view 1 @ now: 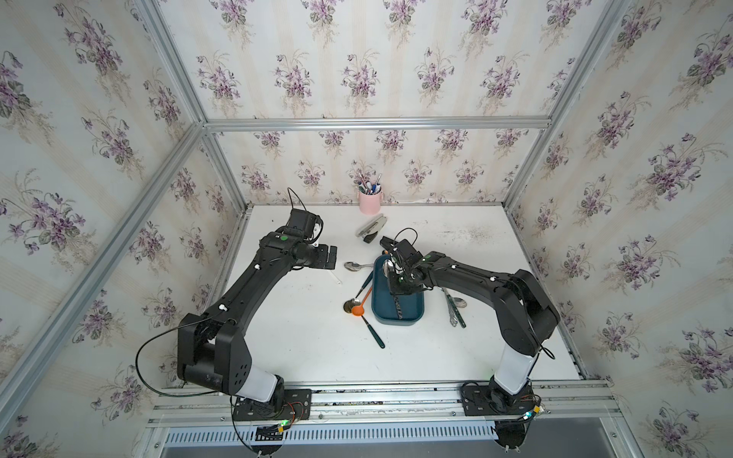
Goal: Put the spoon into the storage box
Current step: Place the spoon in the storage box.
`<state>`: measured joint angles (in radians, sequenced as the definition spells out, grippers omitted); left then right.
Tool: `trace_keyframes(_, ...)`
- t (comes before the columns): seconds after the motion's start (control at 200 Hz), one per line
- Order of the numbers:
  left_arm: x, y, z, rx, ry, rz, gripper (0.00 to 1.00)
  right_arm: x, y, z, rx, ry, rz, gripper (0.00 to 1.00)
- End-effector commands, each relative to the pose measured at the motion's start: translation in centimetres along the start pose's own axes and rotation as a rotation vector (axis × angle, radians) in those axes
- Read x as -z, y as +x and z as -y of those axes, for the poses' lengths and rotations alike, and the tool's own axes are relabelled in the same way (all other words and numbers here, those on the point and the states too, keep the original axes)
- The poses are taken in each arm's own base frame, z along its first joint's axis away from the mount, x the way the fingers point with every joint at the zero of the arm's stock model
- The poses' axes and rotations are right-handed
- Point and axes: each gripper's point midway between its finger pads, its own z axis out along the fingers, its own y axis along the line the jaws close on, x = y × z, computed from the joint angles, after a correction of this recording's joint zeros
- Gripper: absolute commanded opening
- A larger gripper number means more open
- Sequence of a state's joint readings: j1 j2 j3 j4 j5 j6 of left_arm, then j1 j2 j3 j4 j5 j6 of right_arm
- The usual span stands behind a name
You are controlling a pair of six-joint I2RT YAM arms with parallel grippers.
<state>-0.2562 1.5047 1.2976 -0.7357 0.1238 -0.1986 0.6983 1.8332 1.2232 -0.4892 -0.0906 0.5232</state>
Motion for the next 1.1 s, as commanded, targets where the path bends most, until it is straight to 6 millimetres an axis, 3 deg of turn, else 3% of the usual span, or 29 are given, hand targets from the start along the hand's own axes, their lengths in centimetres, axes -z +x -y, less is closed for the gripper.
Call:
trace_keyframes(0.0, 0.0, -0.1, 0.2, 0.001, 0.004, 0.004, 1.0, -1.1, -0.2, 0.2, 0.008, 0.01, 0.005, 0.16)
trace_keyframes(0.195, -0.1, 0.2, 0.3, -0.047, -0.011, -0.001, 1.0, -2.4, 0.4, 0.7, 0.018, 0.023, -0.02, 0.2)
trace_keyframes(0.465, -0.8, 0.2, 0.7, -0.126, -0.023, -0.006, 1.0, -2.6, 0.3, 1.1, 0.053, 0.043, -0.018, 0.35)
trace_keyframes(0.724, -2.5, 0.3, 1.0, -0.064, -0.04, -0.077, 1.0, 0.3, -2.0, 0.3, 0.118, 0.049, 0.062, 0.42)
trace_keyframes(1.094, -4.6, 1.9, -0.8, 0.208, -0.163, -0.197, 1.0, 7.0, -5.7, -0.4, 0.209, -0.014, 0.227, 0.43)
